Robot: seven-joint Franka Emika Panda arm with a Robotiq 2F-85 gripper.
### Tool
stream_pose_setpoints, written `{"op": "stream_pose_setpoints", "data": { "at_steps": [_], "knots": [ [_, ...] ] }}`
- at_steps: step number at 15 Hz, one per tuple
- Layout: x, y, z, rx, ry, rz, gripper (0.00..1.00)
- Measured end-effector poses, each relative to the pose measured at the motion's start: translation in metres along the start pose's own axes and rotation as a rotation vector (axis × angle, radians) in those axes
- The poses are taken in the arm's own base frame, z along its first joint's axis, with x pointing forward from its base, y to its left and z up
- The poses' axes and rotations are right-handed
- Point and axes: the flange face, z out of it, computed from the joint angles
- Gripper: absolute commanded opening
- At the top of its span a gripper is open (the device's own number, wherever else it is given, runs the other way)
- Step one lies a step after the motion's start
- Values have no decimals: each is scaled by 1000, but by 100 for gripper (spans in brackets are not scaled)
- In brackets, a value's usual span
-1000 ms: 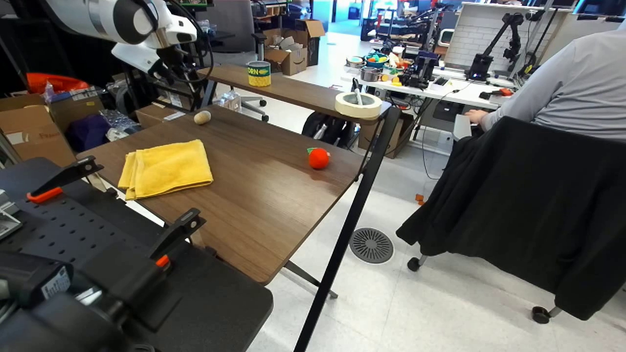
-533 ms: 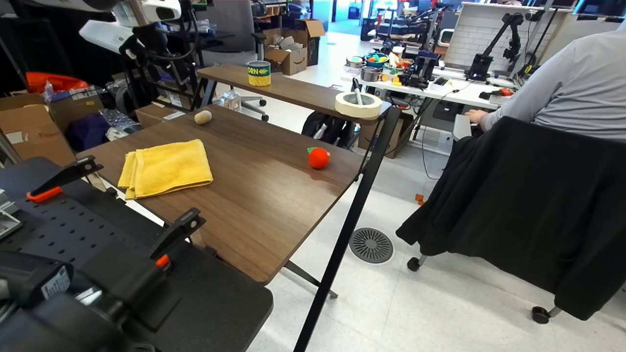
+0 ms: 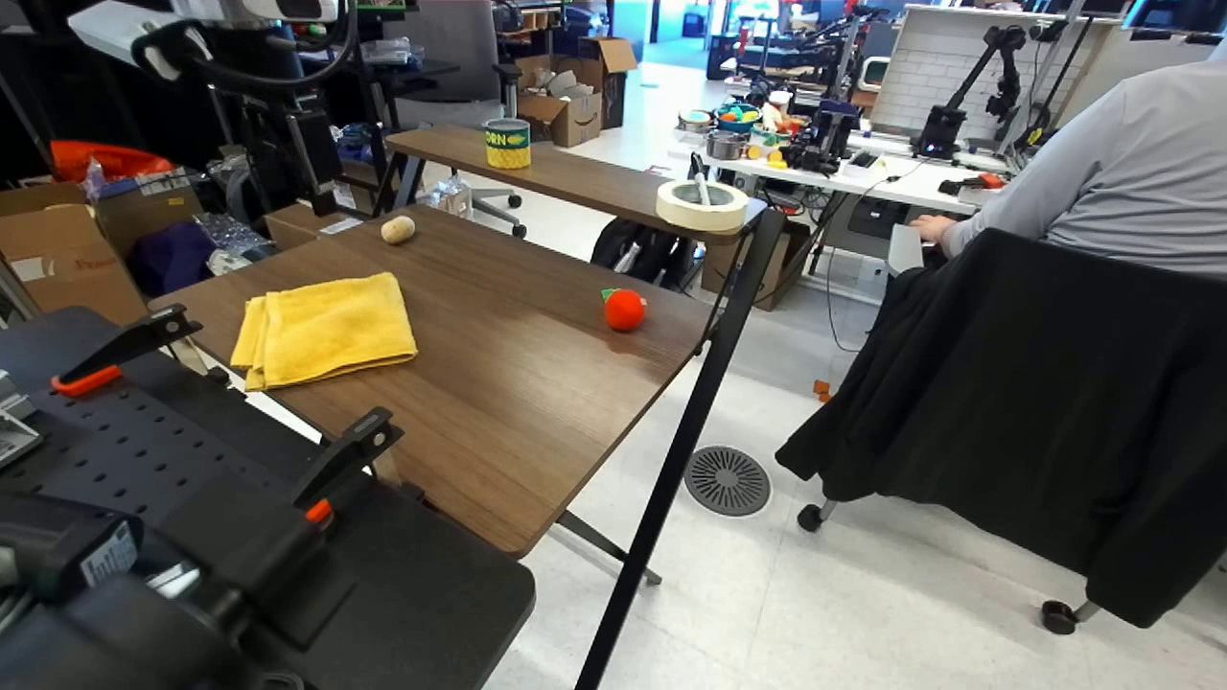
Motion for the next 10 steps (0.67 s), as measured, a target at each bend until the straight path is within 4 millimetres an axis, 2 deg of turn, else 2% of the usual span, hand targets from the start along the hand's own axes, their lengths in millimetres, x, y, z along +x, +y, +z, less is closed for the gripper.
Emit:
{"op": "stream_pose_setpoints", "data": {
  "at_steps": [2, 4, 10],
  "knots": [
    [1, 10, 2, -4, -14, 50, 100],
    [7, 14, 16, -11, -32, 102, 100],
    [28, 12, 116, -62, -145, 207, 100]
  ]
}}
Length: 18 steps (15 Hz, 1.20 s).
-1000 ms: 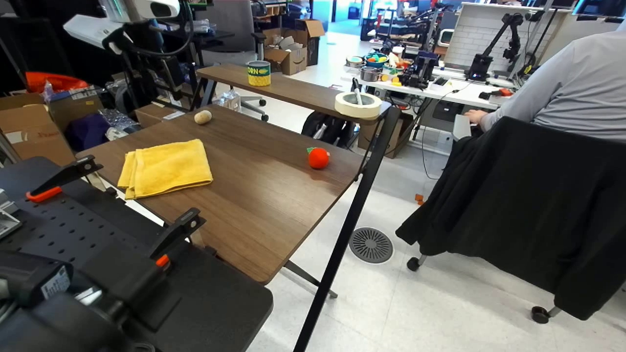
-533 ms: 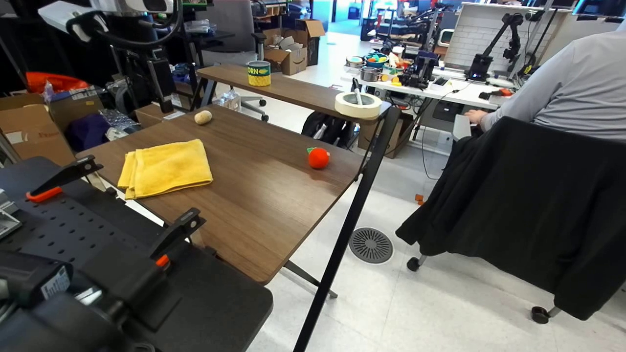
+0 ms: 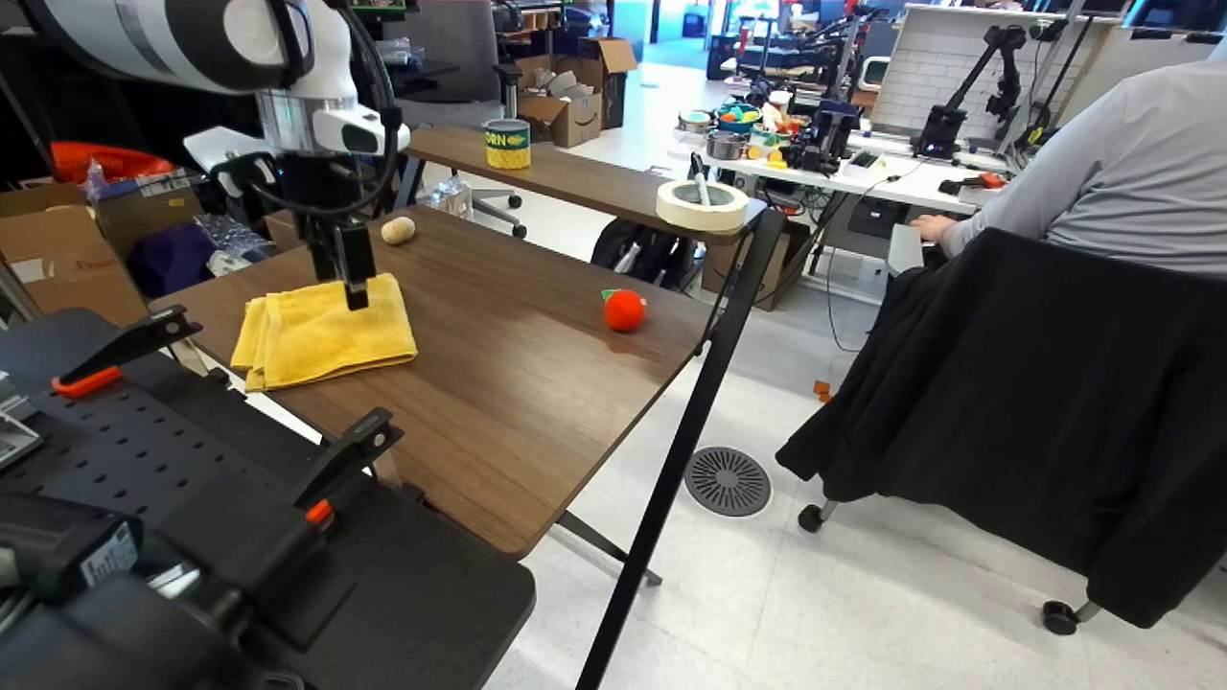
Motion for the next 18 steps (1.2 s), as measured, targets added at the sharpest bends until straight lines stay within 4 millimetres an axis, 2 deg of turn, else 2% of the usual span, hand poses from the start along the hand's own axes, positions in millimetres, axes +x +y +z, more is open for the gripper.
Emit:
{"op": "stream_pose_setpoints", "data": {
  "at_steps": [3, 9, 11, 14, 18],
  "knots": [
    [14, -1, 36, -20, -26, 24, 100],
    [15, -1, 35, -20, -20, 22, 100],
    [23, 4, 38, -24, 3, 44, 100],
    [51, 23, 45, -24, 70, 118, 100],
    [104, 71, 55, -5, 162, 294, 100]
  ]
}}
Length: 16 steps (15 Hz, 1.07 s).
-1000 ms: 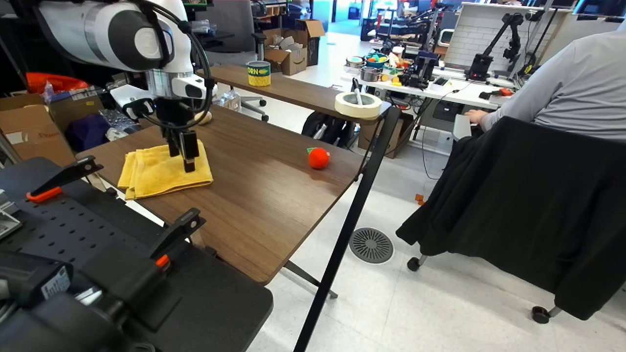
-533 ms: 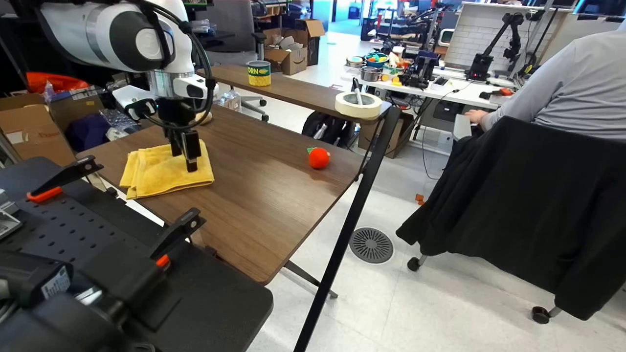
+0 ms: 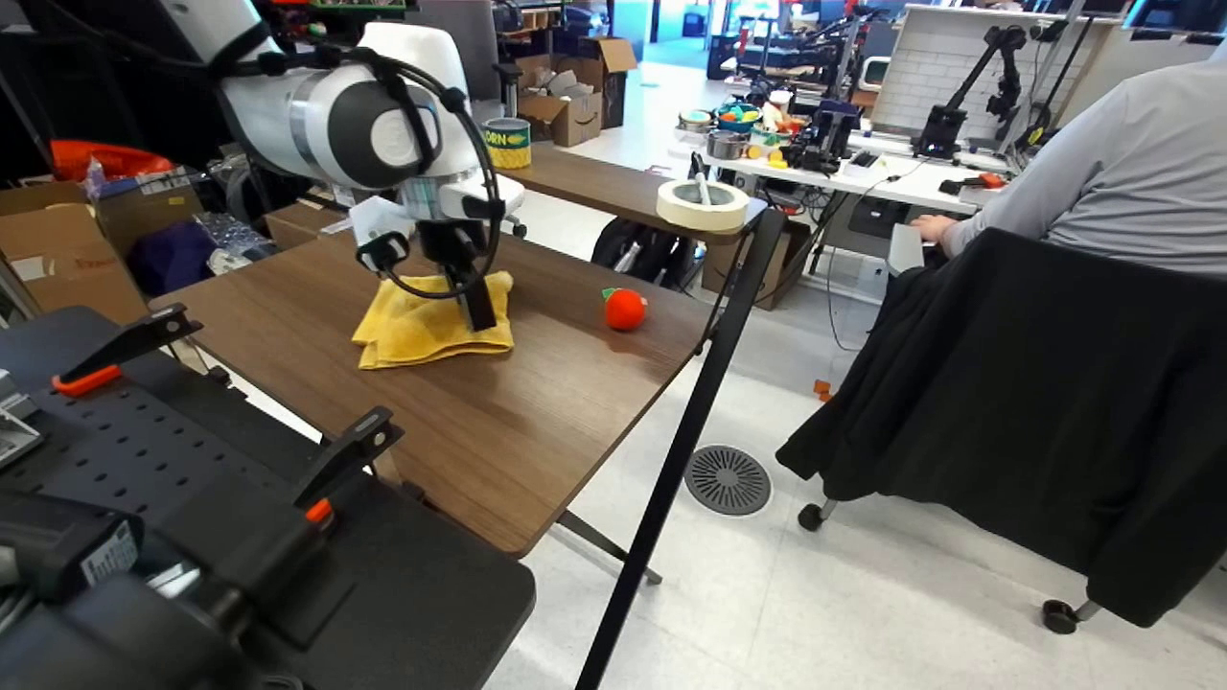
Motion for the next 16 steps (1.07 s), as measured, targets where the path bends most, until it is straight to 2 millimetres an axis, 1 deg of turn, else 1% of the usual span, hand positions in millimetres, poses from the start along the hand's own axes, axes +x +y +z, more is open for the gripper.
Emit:
{"op": "stream_pose_setpoints", "data": {
  "at_steps": [2, 4, 5, 6, 7, 8, 9, 10, 12, 13, 14, 15, 16],
  "knots": [
    [36, 18, 4, 9, 37, 101, 100],
    [65, 29, 6, 20, 70, 187, 100],
    [74, 30, 7, 29, 83, 218, 100],
    [80, 26, 6, 42, 92, 236, 100],
    [82, 17, 5, 59, 95, 237, 100],
    [78, 4, 2, 84, 94, 229, 100],
    [71, -14, -1, 117, 100, 209, 100],
    [60, -33, -4, 151, 105, 181, 100],
    [31, -75, -8, 204, 106, 113, 100],
    [16, -91, -9, 215, 102, 81, 100],
    [5, -104, -10, 218, 99, 55, 100],
    [-2, -112, -11, 217, 101, 38, 100],
    [-4, -114, -11, 213, 105, 30, 100]
  ]
}}
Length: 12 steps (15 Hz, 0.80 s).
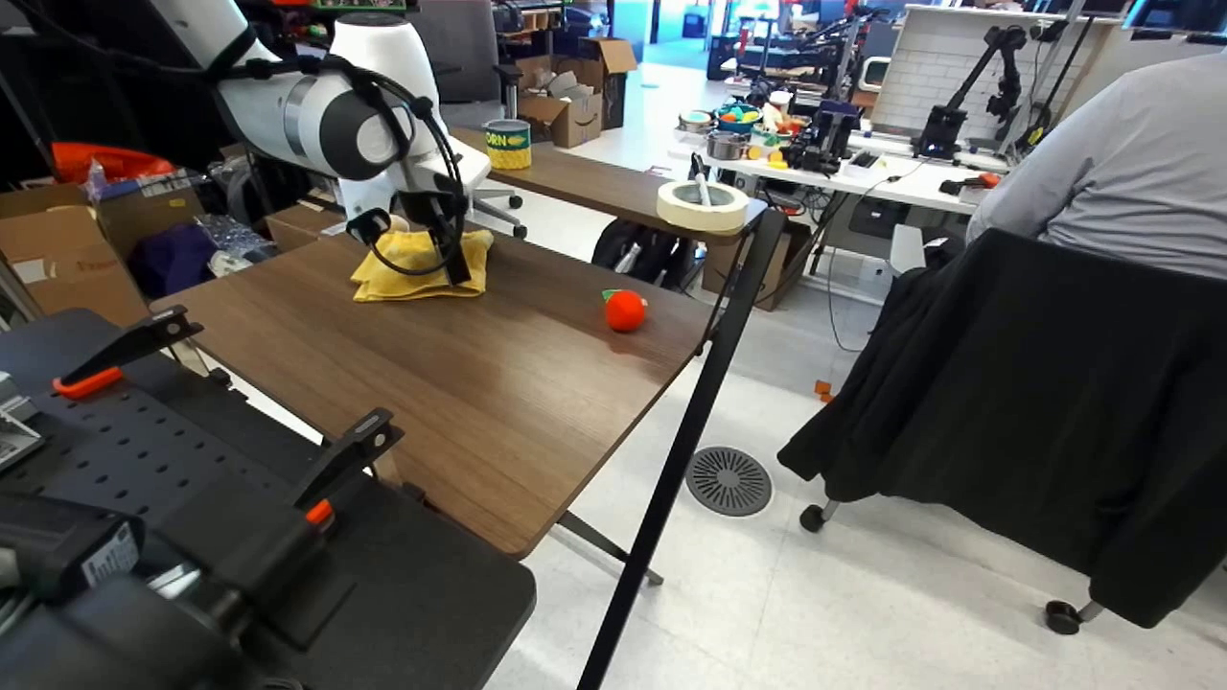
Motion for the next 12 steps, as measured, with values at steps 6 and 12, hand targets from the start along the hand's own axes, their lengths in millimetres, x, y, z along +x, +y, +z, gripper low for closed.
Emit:
{"op": "stream_pose_setpoints", "data": {
  "at_steps": [6, 12],
  "knots": [
    [52, 63, -5, -94, 79, 84, 100],
    [62, 125, 1, -217, 40, 113, 100]
  ]
}}
